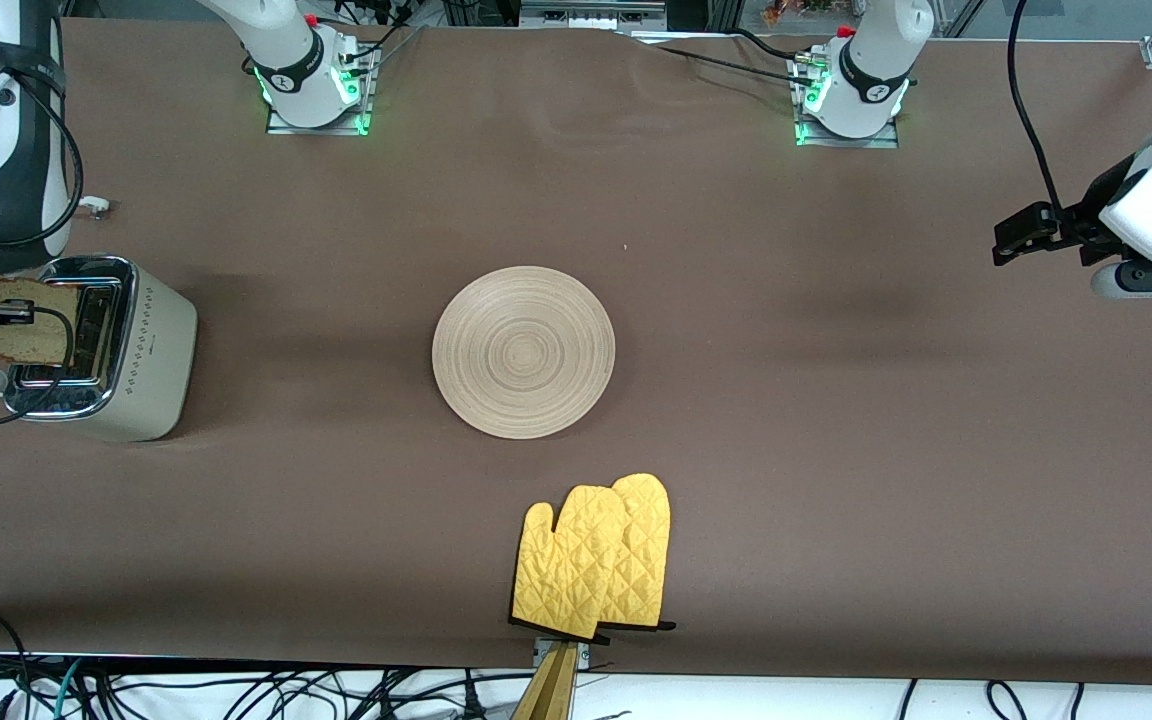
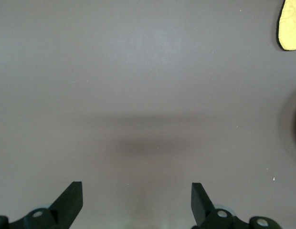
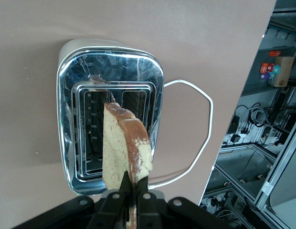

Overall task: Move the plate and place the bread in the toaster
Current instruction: 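Lower the bread into a toaster slot with the right gripper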

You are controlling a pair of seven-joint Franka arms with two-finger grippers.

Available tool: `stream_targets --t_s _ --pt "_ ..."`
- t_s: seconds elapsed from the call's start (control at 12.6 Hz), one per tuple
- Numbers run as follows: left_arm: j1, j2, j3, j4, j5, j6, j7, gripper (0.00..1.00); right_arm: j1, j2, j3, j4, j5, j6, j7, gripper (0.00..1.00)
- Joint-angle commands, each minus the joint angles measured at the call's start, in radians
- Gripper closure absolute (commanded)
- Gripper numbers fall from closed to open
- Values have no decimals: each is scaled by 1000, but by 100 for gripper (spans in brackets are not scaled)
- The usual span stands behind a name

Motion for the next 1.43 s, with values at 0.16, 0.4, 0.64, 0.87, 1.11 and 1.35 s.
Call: stream_targets --t_s 0.16,0.4,0.64,0.87,1.11,1.35 --pt "6 -25 -1 -21 -21 -1 14 0 -2 -11 4 11 10 -13 -35 100" --pt "6 -25 -1 -24 -21 0 14 0 -2 -17 4 14 5 -16 -52 100" --pt "6 -26 -1 -33 -21 2 14 0 -2 -17 6 46 4 -22 -60 100" --pt "6 -26 -3 -33 -21 4 14 0 -3 -3 6 40 13 -18 -51 100" --pt "6 -26 -1 -33 -21 4 14 0 -2 18 6 37 14 -7 -40 100" --pt "6 -26 -1 -34 -21 4 14 0 3 48 6 34 17 5 -38 100"
